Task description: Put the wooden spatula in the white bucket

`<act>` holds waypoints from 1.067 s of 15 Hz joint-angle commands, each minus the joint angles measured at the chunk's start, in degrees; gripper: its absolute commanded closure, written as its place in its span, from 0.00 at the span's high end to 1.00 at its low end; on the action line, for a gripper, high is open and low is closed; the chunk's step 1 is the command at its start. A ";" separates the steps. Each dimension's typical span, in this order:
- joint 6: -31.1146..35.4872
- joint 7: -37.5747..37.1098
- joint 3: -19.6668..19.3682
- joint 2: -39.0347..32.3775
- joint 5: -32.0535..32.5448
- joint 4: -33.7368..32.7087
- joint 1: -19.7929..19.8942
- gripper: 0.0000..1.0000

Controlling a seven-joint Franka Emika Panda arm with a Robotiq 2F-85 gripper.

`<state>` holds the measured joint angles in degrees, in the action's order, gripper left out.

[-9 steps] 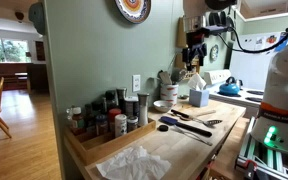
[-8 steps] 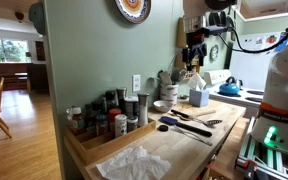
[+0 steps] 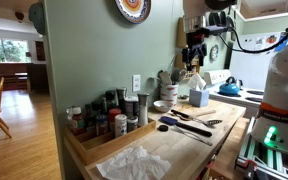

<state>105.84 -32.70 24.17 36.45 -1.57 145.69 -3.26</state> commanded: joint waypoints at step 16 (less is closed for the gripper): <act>26.23 -7.97 -15.47 -4.58 -7.36 13.62 7.68 1.00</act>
<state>125.60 -36.51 9.38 31.33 -7.24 153.67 2.57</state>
